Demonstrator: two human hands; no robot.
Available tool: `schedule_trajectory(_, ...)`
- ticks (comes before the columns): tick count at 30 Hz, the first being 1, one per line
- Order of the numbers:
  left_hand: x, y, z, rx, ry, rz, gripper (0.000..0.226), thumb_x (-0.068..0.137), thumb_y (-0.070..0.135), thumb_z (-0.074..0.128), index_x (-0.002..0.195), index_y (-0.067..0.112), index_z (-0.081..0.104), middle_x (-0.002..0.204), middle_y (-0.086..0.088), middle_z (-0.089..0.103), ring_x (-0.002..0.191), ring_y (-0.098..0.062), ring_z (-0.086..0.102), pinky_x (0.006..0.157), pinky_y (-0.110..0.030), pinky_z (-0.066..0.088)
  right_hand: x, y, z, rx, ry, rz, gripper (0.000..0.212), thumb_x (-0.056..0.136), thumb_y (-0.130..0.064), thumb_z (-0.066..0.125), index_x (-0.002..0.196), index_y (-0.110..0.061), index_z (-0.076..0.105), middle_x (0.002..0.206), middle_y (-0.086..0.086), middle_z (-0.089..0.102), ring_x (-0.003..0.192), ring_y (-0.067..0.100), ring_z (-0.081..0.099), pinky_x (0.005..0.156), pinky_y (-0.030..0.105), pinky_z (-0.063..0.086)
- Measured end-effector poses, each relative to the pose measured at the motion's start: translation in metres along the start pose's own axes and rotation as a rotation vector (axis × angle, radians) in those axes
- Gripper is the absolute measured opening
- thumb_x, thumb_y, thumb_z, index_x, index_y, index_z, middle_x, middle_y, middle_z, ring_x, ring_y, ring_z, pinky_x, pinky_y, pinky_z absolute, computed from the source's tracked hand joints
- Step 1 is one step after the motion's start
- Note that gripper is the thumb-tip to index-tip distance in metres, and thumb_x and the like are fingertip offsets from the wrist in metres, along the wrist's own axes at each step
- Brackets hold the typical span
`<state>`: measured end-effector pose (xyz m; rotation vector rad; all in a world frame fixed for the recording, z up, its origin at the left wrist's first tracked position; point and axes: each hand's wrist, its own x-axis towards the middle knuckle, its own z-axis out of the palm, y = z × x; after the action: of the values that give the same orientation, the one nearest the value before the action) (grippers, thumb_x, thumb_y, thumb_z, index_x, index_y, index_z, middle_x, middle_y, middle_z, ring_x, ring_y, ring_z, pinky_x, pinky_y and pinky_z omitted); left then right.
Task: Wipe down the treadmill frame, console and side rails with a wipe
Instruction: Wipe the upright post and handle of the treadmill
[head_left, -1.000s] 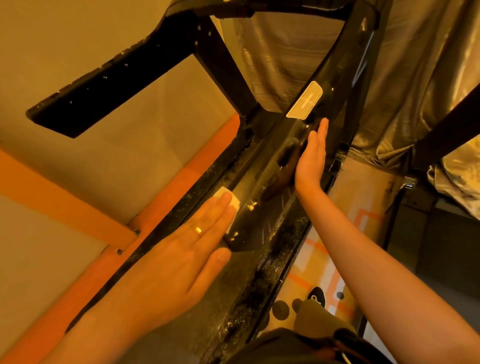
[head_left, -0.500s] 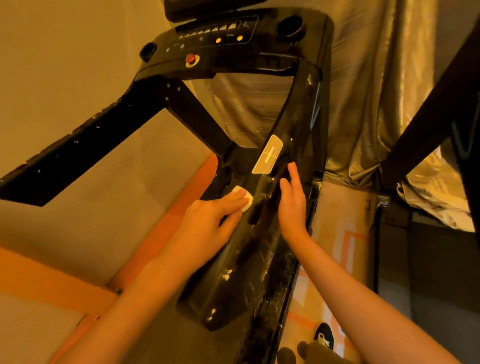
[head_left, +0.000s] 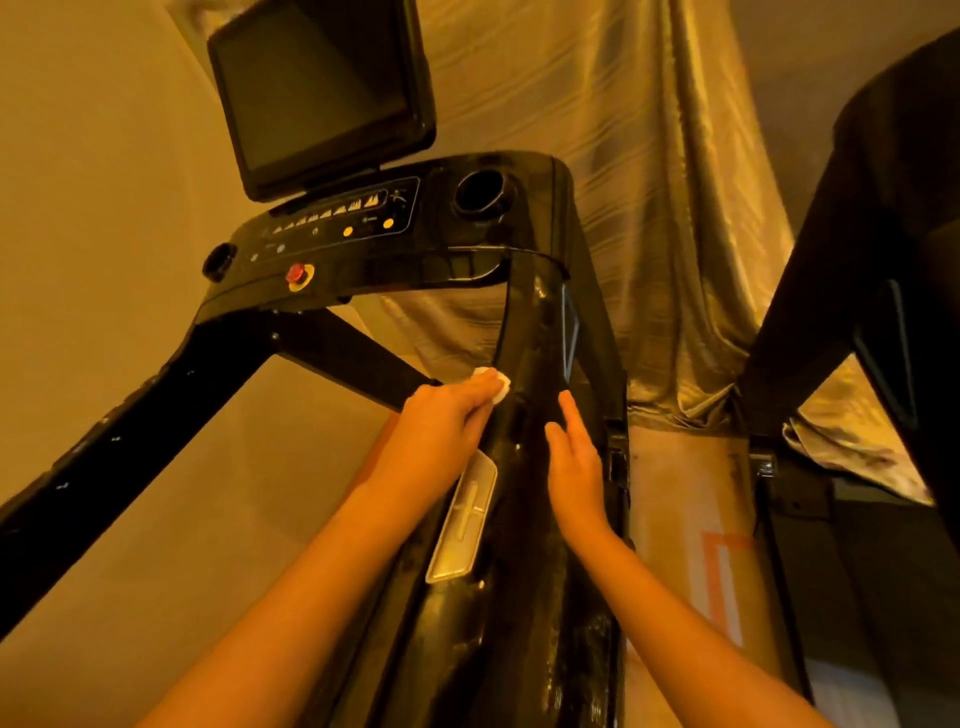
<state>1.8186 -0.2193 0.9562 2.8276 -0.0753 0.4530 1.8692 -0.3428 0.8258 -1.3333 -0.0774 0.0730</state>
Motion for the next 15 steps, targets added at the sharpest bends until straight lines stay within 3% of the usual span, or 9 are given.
schedule_trajectory(3, 0.051, 0.008, 0.012, 0.073, -0.022, 0.03, 0.032, 0.102, 0.02, 0.057, 0.133, 0.02, 0.066, 0.111, -0.011, 0.074, 0.099, -0.028, 0.069, 0.08, -0.028, 0.045, 0.026, 0.007, 0.006, 0.018, -0.016, 0.014, 0.05, 0.107, -0.02, 0.041, 0.155, -0.023, 0.028, 0.161, -0.008, 0.027, 0.147, 0.005, 0.023, 0.103, 0.003, 0.021)
schedule_trajectory(6, 0.1, 0.005, 0.027, 0.12, -0.03, 0.089, 0.025, 0.103, 0.021, 0.054, 0.124, 0.018, 0.068, 0.101, -0.008, 0.074, 0.09, -0.024, 0.069, 0.071, -0.025, 0.042, 0.044, 0.014, 0.013, 0.058, -0.042, 0.025, 0.05, 0.108, -0.021, 0.038, 0.155, -0.029, 0.023, 0.162, -0.013, 0.021, 0.147, 0.0, 0.017, 0.098, -0.008, 0.017)
schedule_trajectory(8, 0.132, -0.003, 0.039, 0.148, -0.026, 0.115, 0.019, 0.103, 0.021, 0.052, 0.116, 0.018, 0.066, 0.094, -0.006, 0.071, 0.083, -0.022, 0.067, 0.068, -0.028, 0.045, 0.049, 0.018, 0.017, 0.1, -0.05, 0.028, 0.047, 0.108, -0.023, 0.037, 0.148, -0.041, 0.021, 0.159, -0.02, 0.019, 0.148, -0.002, 0.015, 0.104, -0.003, 0.016)
schedule_trajectory(10, 0.161, -0.008, 0.047, 0.146, 0.004, 0.127, 0.014, 0.103, 0.022, 0.051, 0.106, 0.017, 0.064, 0.084, -0.004, 0.067, 0.073, -0.02, 0.064, 0.065, -0.038, 0.051, 0.051, 0.021, 0.02, 0.119, -0.05, 0.013, 0.046, 0.108, -0.023, 0.036, 0.139, -0.053, 0.021, 0.158, -0.024, 0.018, 0.148, -0.004, 0.014, 0.114, 0.011, 0.016)
schedule_trajectory(12, 0.184, -0.01, 0.053, 0.141, 0.012, 0.121, 0.013, 0.104, 0.024, 0.049, 0.103, 0.018, 0.061, 0.079, -0.002, 0.063, 0.067, -0.014, 0.06, 0.062, -0.039, 0.051, 0.052, 0.021, 0.02, 0.119, -0.052, 0.008, 0.047, 0.108, -0.023, 0.036, 0.135, -0.057, 0.019, 0.157, -0.027, 0.016, 0.146, -0.009, 0.013, 0.119, 0.018, 0.014)
schedule_trajectory(15, 0.208, -0.012, 0.061, 0.156, 0.005, 0.128, 0.012, 0.104, 0.027, 0.05, 0.103, 0.019, 0.059, 0.079, -0.002, 0.061, 0.065, -0.011, 0.056, 0.059, -0.033, 0.044, 0.053, 0.023, 0.02, 0.112, -0.062, 0.003, 0.048, 0.107, -0.022, 0.036, 0.135, -0.057, 0.019, 0.153, -0.035, 0.015, 0.142, -0.018, 0.01, 0.116, 0.01, 0.013)
